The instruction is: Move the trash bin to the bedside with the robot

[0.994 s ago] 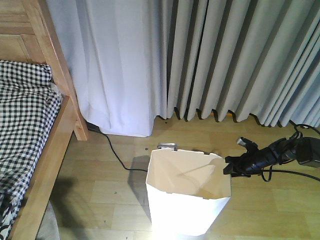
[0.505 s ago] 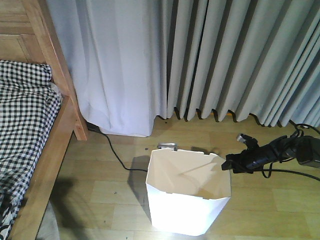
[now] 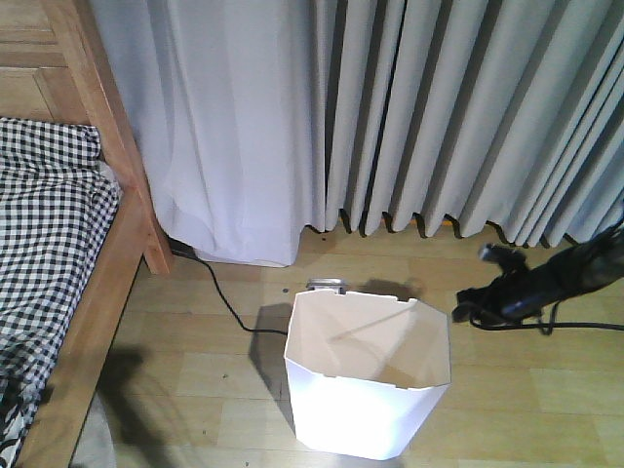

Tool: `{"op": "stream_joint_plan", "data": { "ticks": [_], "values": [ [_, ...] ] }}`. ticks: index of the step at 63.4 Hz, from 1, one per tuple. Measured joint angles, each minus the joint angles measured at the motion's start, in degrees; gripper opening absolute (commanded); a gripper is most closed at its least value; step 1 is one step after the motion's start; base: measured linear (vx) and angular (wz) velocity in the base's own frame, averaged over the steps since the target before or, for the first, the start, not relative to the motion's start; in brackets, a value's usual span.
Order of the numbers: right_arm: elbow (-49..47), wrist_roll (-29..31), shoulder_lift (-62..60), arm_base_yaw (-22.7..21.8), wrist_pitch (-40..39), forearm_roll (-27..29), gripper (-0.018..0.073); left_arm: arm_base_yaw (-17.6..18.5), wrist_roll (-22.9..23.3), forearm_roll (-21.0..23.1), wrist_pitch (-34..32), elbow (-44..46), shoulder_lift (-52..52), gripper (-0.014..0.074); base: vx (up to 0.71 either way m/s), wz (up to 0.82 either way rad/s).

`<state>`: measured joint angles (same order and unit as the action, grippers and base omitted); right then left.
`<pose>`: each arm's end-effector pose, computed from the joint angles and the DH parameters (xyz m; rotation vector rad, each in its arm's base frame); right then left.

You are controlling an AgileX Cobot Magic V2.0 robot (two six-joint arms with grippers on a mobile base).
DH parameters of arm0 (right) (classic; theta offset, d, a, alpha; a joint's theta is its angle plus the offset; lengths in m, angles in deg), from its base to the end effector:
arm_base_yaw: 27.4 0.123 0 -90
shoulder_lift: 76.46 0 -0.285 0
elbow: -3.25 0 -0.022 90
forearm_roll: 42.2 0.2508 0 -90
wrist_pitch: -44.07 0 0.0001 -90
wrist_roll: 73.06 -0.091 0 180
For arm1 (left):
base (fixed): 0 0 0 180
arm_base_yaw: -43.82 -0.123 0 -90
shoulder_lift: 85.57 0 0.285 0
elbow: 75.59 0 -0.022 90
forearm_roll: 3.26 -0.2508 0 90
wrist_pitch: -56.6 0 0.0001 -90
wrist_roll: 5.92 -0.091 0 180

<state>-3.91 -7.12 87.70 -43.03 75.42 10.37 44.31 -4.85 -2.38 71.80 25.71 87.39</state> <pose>0.3917 -0.0705 -0.1042 -0.0702 2.9172 0.5846 0.0549 -0.0008 0.1811 -0.0190 1.7617 -0.0341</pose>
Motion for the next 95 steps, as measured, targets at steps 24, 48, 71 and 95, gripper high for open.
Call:
{"op": "stream_joint_plan", "data": {
  "ticks": [24, 48, 71, 95],
  "values": [
    [25.19, 0.56, -42.37, 0.0, -8.77, -5.63, 0.0459, 0.0, 0.0, 0.0, 0.0, 0.0, 0.0, -0.0006, 0.0, 0.0],
    [37.67, -12.73, -78.1, 0.0, -6.33, -18.42, 0.0459, 0.0, 0.0, 0.0, 0.0, 0.0, 0.0, -0.0006, 0.0, 0.0],
    [56.84, -10.67, -110.0, 13.82, -26.52, -6.48, 0.0459, 0.0, 0.0, 0.0, 0.0, 0.0, 0.0, -0.0006, 0.0, 0.0],
    [68.28, -9.5, -133.06, 17.51, -30.48, -0.77, 0.0459, 0.0, 0.0, 0.0, 0.0, 0.0, 0.0, -0.0006, 0.0, 0.0]
  ]
}}
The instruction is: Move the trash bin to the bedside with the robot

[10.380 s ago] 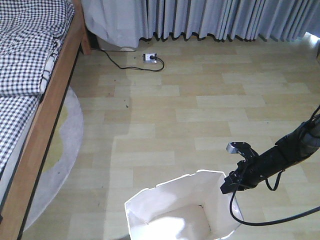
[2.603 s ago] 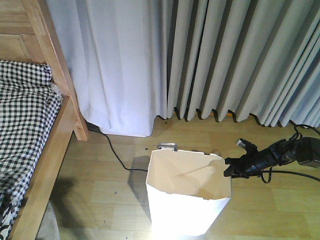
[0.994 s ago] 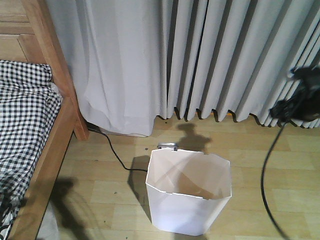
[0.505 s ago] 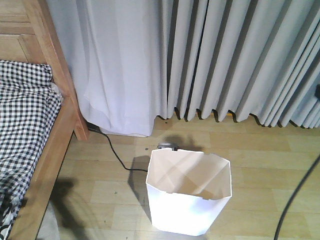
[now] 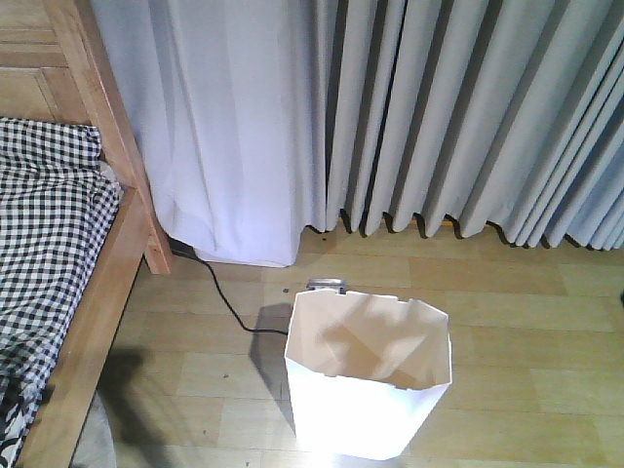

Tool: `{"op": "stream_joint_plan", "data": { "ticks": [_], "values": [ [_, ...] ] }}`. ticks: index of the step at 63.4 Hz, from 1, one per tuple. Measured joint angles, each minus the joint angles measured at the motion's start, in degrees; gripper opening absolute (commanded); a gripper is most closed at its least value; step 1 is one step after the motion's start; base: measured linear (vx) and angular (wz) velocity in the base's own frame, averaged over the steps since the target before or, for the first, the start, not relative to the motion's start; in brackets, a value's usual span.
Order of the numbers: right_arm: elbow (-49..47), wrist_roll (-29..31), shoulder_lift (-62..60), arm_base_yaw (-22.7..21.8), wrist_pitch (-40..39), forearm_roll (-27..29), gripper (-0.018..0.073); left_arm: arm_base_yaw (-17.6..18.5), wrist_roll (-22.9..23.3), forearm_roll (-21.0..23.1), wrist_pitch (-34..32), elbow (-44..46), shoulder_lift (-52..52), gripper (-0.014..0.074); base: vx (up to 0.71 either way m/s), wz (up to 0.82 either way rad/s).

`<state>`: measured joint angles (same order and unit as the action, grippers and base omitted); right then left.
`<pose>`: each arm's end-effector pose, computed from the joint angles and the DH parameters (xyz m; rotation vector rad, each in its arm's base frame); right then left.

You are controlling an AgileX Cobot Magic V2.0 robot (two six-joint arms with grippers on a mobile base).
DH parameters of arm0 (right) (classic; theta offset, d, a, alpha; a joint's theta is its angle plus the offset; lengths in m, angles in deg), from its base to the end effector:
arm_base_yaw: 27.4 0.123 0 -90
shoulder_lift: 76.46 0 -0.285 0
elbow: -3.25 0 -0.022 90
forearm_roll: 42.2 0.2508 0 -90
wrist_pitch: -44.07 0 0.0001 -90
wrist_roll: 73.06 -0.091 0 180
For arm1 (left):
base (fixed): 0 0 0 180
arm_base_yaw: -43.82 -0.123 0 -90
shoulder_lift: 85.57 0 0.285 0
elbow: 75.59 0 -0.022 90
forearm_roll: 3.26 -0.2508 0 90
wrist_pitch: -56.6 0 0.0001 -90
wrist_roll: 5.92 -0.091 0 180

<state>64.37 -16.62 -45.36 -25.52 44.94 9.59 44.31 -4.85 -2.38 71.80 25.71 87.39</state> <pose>0.0982 0.0044 0.2780 -0.1014 1.6158 -0.0277 0.0549 -0.0008 0.1811 -0.0190 1.7617 -0.0341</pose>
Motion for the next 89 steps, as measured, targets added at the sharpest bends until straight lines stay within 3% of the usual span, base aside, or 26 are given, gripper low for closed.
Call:
{"op": "stream_joint_plan", "data": {
  "ticks": [13, 18, 23, 32, 80, 85, 89],
  "values": [
    [5.57, 0.0, -8.57, 0.0, 1.59, 0.96, 0.0455, 0.0, 0.0, 0.0, 0.0, 0.0, 0.0, -0.0006, 0.0, 0.0],
    [6.43, 0.0, -10.16, 0.0, 2.5, 0.91, 0.0412, 0.0, 0.0, 0.0, 0.0, 0.0, 0.0, -0.0006, 0.0, 0.0],
    [6.78, 0.0, -10.65, 0.0, 2.76, 0.91, 0.0293, 0.0, 0.0, 0.0, 0.0, 0.0, 0.0, -0.0006, 0.0, 0.0],
    [7.03, 0.0, -10.65, 0.0, 3.03, 0.91, -0.0011, 0.0, 0.0, 0.0, 0.0, 0.0, 0.0, -0.0006, 0.0, 0.0],
    [7.03, 0.0, -10.65, 0.0, 3.93, 0.91, -0.0009, 0.0, 0.0, 0.0, 0.0, 0.0, 0.0, -0.0006, 0.0, 0.0],
    [7.03, -0.28, -10.65, 0.0, 3.99, -1.97, -0.0009, 0.0, 0.0, 0.0, 0.0, 0.0, 0.0, -0.0006, 0.0, 0.0],
    [7.03, -3.46, -10.65, 0.0, 3.99, -8.24, -0.0009, 0.0, 0.0, 0.0, 0.0, 0.0, 0.0, -0.0006, 0.0, 0.0]
  ]
}}
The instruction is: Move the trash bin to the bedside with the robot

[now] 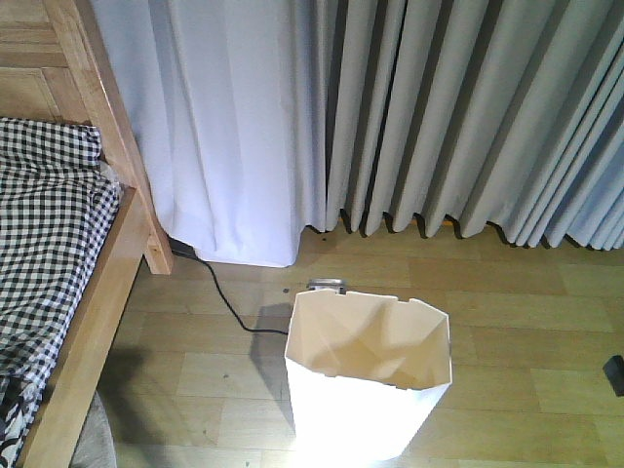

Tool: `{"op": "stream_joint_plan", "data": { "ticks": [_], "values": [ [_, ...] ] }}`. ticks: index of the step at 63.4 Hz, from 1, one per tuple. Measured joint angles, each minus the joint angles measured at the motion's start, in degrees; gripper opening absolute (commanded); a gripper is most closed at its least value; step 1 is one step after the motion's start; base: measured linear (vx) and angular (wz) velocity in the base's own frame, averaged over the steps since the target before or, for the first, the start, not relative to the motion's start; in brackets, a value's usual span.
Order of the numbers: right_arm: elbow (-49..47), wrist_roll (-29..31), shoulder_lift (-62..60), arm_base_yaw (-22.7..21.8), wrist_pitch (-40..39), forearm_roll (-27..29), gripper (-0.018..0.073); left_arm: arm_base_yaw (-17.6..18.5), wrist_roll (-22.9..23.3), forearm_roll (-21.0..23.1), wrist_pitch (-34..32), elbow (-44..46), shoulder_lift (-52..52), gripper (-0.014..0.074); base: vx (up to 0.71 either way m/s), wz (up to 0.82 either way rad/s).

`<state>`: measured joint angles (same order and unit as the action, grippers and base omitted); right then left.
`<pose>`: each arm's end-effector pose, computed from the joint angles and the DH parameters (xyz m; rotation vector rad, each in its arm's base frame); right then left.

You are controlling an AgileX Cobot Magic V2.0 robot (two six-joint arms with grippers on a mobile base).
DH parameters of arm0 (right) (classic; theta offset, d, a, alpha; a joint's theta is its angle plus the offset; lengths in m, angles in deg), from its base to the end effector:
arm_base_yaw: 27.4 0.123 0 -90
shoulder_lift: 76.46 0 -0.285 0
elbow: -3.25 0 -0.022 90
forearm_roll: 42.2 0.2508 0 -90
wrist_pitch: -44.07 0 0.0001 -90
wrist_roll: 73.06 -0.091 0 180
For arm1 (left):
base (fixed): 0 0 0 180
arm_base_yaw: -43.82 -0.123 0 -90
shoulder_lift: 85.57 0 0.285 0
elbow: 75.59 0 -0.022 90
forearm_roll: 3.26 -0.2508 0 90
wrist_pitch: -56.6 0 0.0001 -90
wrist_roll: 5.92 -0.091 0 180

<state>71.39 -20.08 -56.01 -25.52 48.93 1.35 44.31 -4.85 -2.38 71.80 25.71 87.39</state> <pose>0.0737 0.0078 0.2473 -0.2048 1.5949 -0.0565 0.0549 -0.0008 0.1811 -0.0190 1.7617 -0.0341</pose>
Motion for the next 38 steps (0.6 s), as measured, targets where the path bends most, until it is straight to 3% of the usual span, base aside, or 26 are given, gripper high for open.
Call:
{"op": "stream_joint_plan", "data": {
  "ticks": [8, 14, 26, 32, 38],
  "values": [
    [0.07, -16.97, 0.0, 0.0, -0.94, -17.27, -0.0009, 0.0, 0.0, 0.0, 0.0, 0.0, 0.0, -0.0006, 0.0, 0.0],
    [1.17, -28.46, -0.4, -1.07, -3.56, -26.74, -0.0009, 0.0, 0.0, 0.0, 0.0, 0.0, 0.0, -0.0006, 0.0, 0.0],
    [8.61, -40.61, -7.79, -8.44, -4.85, -35.26, -0.0009, 0.0, 0.0, 0.0, 0.0, 0.0, 0.0, -0.0006, 0.0, 0.0],
    [10.58, -47.37, -12.41, -8.4, -3.57, -42.53, -0.0009, 0.0, 0.0, 0.0, 0.0, 0.0, 0.0, -0.0006, 0.0, 0.0],
    [10.61, -51.2, -13.16, -7.93, -1.75, -45.72, -0.0009, 0.0, 0.0, 0.0, 0.0, 0.0, 0.0, -0.0006, 0.0, 0.0]
  ]
}}
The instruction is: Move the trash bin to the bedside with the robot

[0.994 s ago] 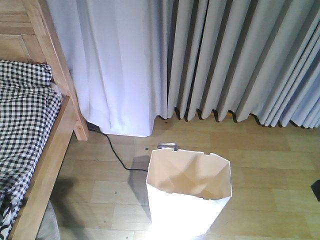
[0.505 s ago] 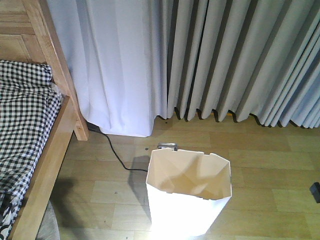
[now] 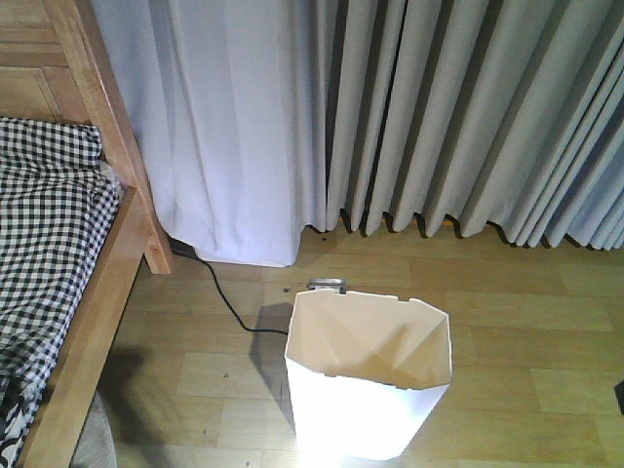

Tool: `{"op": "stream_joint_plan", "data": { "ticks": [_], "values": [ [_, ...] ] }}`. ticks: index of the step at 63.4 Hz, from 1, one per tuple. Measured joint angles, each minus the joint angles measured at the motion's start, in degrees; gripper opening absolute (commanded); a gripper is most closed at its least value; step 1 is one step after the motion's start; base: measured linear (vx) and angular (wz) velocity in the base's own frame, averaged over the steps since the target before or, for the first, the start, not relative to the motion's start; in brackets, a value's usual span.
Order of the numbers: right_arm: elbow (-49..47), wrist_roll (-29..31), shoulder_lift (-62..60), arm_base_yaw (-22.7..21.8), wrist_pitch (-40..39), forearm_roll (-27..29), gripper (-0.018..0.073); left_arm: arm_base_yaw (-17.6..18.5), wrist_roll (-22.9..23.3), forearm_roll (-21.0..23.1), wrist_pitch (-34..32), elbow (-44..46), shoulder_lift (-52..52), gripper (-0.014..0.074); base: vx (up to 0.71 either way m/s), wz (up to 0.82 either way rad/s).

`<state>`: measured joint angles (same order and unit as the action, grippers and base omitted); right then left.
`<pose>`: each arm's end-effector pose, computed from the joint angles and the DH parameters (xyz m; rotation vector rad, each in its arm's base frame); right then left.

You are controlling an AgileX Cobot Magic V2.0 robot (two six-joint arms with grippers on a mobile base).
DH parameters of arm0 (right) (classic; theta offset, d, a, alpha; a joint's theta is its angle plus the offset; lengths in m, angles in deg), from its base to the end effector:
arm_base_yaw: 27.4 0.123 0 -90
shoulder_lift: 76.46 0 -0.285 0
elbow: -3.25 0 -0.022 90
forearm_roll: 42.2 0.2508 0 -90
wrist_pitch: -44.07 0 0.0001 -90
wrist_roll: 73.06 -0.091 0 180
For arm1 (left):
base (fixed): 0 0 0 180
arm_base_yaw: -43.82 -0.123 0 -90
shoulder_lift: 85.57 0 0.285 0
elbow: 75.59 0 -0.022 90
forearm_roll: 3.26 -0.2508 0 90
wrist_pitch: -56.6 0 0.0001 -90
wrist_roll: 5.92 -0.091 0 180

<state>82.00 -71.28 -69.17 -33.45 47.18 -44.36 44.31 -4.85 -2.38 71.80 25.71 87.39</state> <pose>0.0566 -0.0062 0.1997 0.0303 1.5573 -0.1392 0.0549 -0.0008 0.1811 -0.0190 1.7617 -0.0341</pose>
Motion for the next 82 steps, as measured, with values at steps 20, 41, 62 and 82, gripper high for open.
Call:
{"op": "stream_joint_plan", "data": {
  "ticks": [20, 41, 62, 82],
  "values": [
    [0.07, -1.34, 0.0, 0.75, 0.66, -0.19, -0.0009, 0.0, 0.0, 0.0, 0.0, 0.0, 0.0, -0.0006, 0.0, 0.0],
    [0.07, 1.26, 0.0, 3.57, 0.66, -0.19, -0.0009, 0.0, 0.0, 0.0, 0.0, 0.0, 0.0, -0.0006, 0.0, 0.0],
    [0.07, 0.72, 0.0, 3.57, 0.66, -0.19, -0.0009, 0.0, 0.0, 0.0, 0.0, 0.0, 0.0, -0.0006, 0.0, 0.0],
    [0.07, 0.72, 0.0, 3.57, 0.72, -0.19, -0.0009, 0.0, 0.0, 0.0, 0.0, 0.0, 0.0, -0.0006, 0.0, 0.0]
  ]
}}
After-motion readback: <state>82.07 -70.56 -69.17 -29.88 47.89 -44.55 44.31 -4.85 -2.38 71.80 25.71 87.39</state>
